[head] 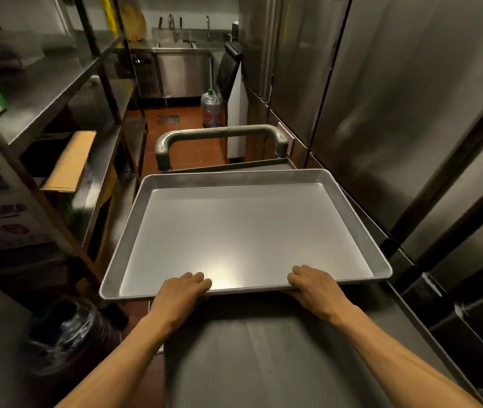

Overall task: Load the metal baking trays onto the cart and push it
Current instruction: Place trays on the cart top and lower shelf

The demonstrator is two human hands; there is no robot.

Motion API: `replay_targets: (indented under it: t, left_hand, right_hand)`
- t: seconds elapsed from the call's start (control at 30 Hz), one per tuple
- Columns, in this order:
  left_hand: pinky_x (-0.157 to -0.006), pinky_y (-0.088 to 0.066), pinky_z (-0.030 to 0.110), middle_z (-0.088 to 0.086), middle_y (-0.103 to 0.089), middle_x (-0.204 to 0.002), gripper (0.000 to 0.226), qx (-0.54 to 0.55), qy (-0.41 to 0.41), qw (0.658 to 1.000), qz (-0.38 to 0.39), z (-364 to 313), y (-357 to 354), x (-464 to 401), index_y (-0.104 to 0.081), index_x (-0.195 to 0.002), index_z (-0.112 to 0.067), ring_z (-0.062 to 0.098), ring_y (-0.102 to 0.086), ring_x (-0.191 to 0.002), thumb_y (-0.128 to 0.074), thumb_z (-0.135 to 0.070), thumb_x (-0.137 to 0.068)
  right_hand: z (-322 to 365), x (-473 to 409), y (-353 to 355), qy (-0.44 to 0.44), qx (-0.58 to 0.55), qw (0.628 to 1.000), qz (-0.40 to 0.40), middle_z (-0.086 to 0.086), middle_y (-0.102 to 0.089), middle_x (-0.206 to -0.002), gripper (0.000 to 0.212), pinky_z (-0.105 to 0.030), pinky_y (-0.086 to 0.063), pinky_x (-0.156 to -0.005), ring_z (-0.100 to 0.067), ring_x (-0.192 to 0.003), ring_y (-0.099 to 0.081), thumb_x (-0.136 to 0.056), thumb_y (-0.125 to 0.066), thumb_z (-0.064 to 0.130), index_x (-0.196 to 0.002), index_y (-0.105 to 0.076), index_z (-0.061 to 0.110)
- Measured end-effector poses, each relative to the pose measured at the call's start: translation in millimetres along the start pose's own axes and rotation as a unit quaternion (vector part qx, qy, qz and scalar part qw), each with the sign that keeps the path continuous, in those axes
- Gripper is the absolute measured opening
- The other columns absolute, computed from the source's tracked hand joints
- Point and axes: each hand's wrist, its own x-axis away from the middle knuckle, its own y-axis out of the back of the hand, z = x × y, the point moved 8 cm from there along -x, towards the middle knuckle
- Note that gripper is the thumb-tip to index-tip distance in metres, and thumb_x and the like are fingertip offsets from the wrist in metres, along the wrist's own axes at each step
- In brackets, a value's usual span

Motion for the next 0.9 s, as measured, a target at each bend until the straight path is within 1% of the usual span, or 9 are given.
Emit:
replay_targets:
  t: [0.1, 0.2, 0.23, 0.33, 0.43, 0.53, 0.6, 0.8, 0.9]
  left_hand:
    - [-0.039, -0.024, 0.024, 0.000, -0.058, -0.068, 0.028, -0.024, -0.070, 0.997, -0.001, 4, 4, 11, -0.056, -0.076, -0.020, 0.019, -0.053, -0.054, -0.083, -0.023, -0.069]
    - [-0.039, -0.013, 0.020, -0.001, -0.056, -0.068, 0.029, -0.033, -0.109, 0.993, 0.017, 13, 7, 22, -0.055, -0.074, -0.021, 0.020, -0.054, -0.054, -0.083, -0.022, -0.067]
    - [-0.039, -0.014, 0.020, -0.001, -0.056, -0.070, 0.028, -0.037, -0.120, 0.992, 0.023, 16, 7, 25, -0.055, -0.075, -0.022, 0.020, -0.054, -0.055, -0.082, -0.021, -0.067]
    - [-0.038, -0.028, 0.026, 0.000, -0.057, -0.073, 0.025, -0.036, -0.147, 0.988, 0.023, 22, 15, 26, -0.054, -0.075, -0.022, 0.023, -0.056, -0.059, -0.079, -0.021, -0.071]
    - [-0.045, -0.036, 0.032, 0.003, -0.059, -0.083, 0.013, -0.030, -0.180, 0.983, 0.029, 18, 22, 18, -0.056, -0.083, -0.021, 0.027, -0.059, -0.072, -0.067, -0.027, -0.083]
    - [-0.055, -0.035, 0.034, 0.002, -0.057, -0.099, 0.016, -0.049, -0.197, 0.978, 0.050, 11, 20, 9, -0.054, -0.095, -0.022, 0.026, -0.058, -0.088, -0.051, -0.037, -0.093]
    - [-0.058, -0.035, 0.035, 0.001, -0.056, -0.103, 0.019, -0.070, -0.213, 0.972, 0.072, 8, 13, 7, -0.052, -0.098, -0.023, 0.025, -0.057, -0.092, -0.045, -0.040, -0.095]
    - [-0.055, -0.037, 0.035, -0.001, -0.056, -0.100, 0.016, -0.062, -0.240, 0.965, 0.086, 25, 0, 4, -0.052, -0.097, -0.024, 0.023, -0.057, -0.088, -0.046, -0.038, -0.095]
    - [-0.054, -0.042, 0.037, 0.001, -0.058, -0.095, 0.015, -0.042, -0.276, 0.957, 0.074, 39, 2, -6, -0.056, -0.094, -0.023, 0.025, -0.058, -0.083, -0.051, -0.036, -0.093]
  right_hand:
    - [21, 16, 6, -0.034, 0.006, 0.999, -0.016, -0.010, -0.057, -0.096, 0.027, -0.040, -0.045, -0.067, -0.028, -0.085, -0.053, -0.095, -0.051, 0.034, -0.094, -0.055, 0.008]
    - [50, 34, 12, -0.055, -0.015, 0.998, -0.036, -0.014, -0.058, -0.090, 0.027, -0.042, -0.047, -0.062, -0.031, -0.078, -0.055, -0.094, -0.055, 0.031, -0.088, -0.057, 0.005]
    - [60, 40, 15, -0.059, -0.016, 0.997, -0.045, -0.014, -0.058, -0.086, 0.027, -0.041, -0.047, -0.058, -0.032, -0.074, -0.055, -0.093, -0.057, 0.030, -0.085, -0.058, 0.004]
    - [83, 55, 30, -0.075, 0.010, 0.994, -0.083, -0.011, -0.059, -0.070, 0.028, -0.036, -0.045, -0.043, -0.030, -0.058, -0.056, -0.082, -0.073, 0.028, -0.072, -0.059, 0.006]
    - [92, 69, 41, -0.104, 0.040, 0.989, -0.102, -0.005, -0.057, -0.059, 0.033, -0.027, -0.036, -0.034, -0.026, -0.047, -0.055, -0.069, -0.083, 0.031, -0.061, -0.058, 0.011]
    - [96, 82, 41, -0.125, 0.051, 0.985, -0.105, 0.000, -0.057, -0.057, 0.036, -0.024, -0.031, -0.033, -0.024, -0.047, -0.055, -0.064, -0.086, 0.035, -0.058, -0.056, 0.015]
    - [97, 89, 34, -0.137, 0.059, 0.984, -0.100, 0.001, -0.057, -0.057, 0.036, -0.023, -0.029, -0.035, -0.022, -0.047, -0.055, -0.064, -0.085, 0.037, -0.058, -0.056, 0.017]
    - [116, 83, 19, -0.189, 0.067, 0.975, -0.095, 0.002, -0.057, -0.057, 0.034, -0.021, -0.026, -0.037, -0.020, -0.046, -0.055, -0.061, -0.086, 0.036, -0.058, -0.058, 0.017]
    - [127, 77, 19, -0.230, 0.056, 0.964, -0.119, 0.001, -0.056, -0.056, 0.036, -0.021, -0.029, -0.035, -0.020, -0.046, -0.054, -0.061, -0.086, 0.033, -0.057, -0.056, 0.016]
